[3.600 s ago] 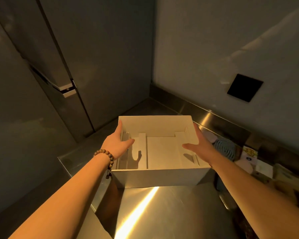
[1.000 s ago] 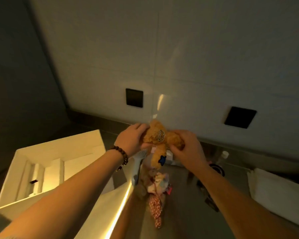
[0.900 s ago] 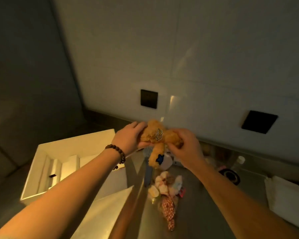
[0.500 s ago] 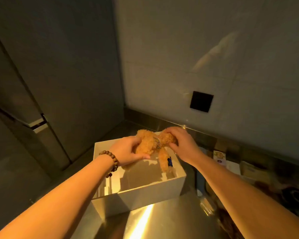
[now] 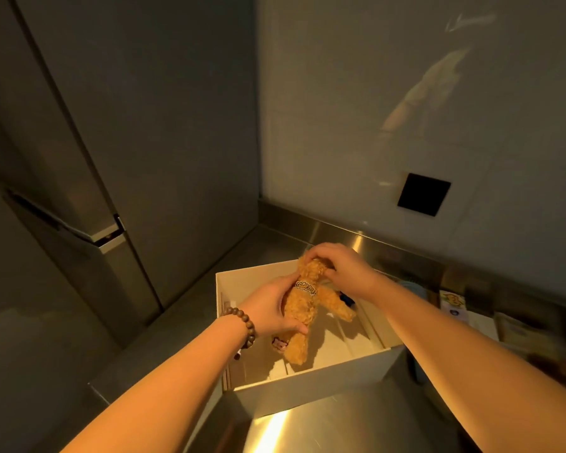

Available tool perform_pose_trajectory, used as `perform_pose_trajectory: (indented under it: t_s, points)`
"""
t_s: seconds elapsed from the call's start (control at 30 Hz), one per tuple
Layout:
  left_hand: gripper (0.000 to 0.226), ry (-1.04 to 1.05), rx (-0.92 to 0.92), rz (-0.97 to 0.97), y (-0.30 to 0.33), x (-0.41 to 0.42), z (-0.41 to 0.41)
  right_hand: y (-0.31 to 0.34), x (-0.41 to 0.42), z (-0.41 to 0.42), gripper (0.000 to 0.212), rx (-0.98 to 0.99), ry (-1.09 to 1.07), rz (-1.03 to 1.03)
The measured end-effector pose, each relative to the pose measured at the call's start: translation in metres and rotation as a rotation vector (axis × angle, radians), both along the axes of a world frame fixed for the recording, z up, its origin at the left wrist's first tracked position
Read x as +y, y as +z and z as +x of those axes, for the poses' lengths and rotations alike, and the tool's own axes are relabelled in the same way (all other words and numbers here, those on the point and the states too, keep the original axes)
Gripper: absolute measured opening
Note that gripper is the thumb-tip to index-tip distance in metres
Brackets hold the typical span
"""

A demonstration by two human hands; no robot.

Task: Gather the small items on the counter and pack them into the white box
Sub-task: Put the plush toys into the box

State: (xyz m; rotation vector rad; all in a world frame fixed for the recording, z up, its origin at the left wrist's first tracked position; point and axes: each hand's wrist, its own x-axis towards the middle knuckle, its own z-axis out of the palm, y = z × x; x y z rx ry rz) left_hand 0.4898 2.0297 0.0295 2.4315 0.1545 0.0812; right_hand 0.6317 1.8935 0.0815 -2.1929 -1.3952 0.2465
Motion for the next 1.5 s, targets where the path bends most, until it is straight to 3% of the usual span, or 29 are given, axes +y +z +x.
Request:
perform_pose_trajectory:
  t_s: [0.17, 0.27, 0.33, 0.43, 0.57, 0.67, 0.8, 0.9, 1.0, 1.13, 1.27, 1.4, 1.5]
  points:
    - [0.076, 0.189, -0.064, -0.079, -0.014, -0.018, 0.0, -0.019, -0.003, 0.0, 0.045, 0.182, -0.108, 0.142]
    - [0.07, 0.278, -0.119, -0.116, -0.017, -0.022, -0.002, -0.025, -0.006, -0.005, 0.052, 0.245, -0.323, 0.267]
    - [0.069, 0.323, -0.138, -0.106, -0.019, -0.027, -0.001, -0.029, -0.011, -0.006, 0.05, 0.277, -0.35, 0.195]
    - [0.07, 0.382, -0.12, -0.084, -0.024, -0.033, 0.001, -0.036, -0.022, -0.01, 0.069, 0.388, -0.237, 0.018]
    - [0.079, 0.369, -0.081, -0.106, -0.026, -0.039, -0.001, -0.042, -0.031, -0.013, 0.087, 0.378, -0.161, -0.085]
    - [0.083, 0.289, -0.013, -0.121, -0.023, -0.043, -0.005, -0.048, -0.034, -0.016, 0.076, 0.361, -0.166, -0.095]
    - [0.064, 0.232, 0.081, -0.116, -0.025, -0.039, -0.009, -0.05, -0.032, -0.015, 0.044, 0.339, -0.115, -0.164]
    - [0.054, 0.217, 0.194, -0.04, -0.029, -0.036, -0.006, -0.055, -0.027, -0.013, 0.031, 0.308, -0.072, -0.198]
    - [0.052, 0.194, 0.277, -0.037, -0.033, -0.035, -0.003, -0.066, -0.022, -0.011, 0.03, 0.311, -0.095, -0.241]
    - [0.067, 0.134, 0.315, -0.093, -0.036, -0.034, -0.008, -0.075, -0.021, -0.009, 0.035, 0.386, -0.125, -0.301]
    - [0.067, 0.152, 0.307, -0.215, -0.034, -0.031, -0.015, -0.072, -0.029, -0.004, 0.021, 0.539, -0.243, -0.268]
    - [0.056, 0.218, 0.466, -0.428, -0.032, -0.033, -0.01, -0.065, -0.034, -0.005, 0.027, 0.575, -0.321, -0.366]
    - [0.061, 0.193, 0.571, -0.357, -0.032, -0.037, -0.002, -0.065, -0.033, -0.013, 0.022, 0.674, -0.287, -0.495]
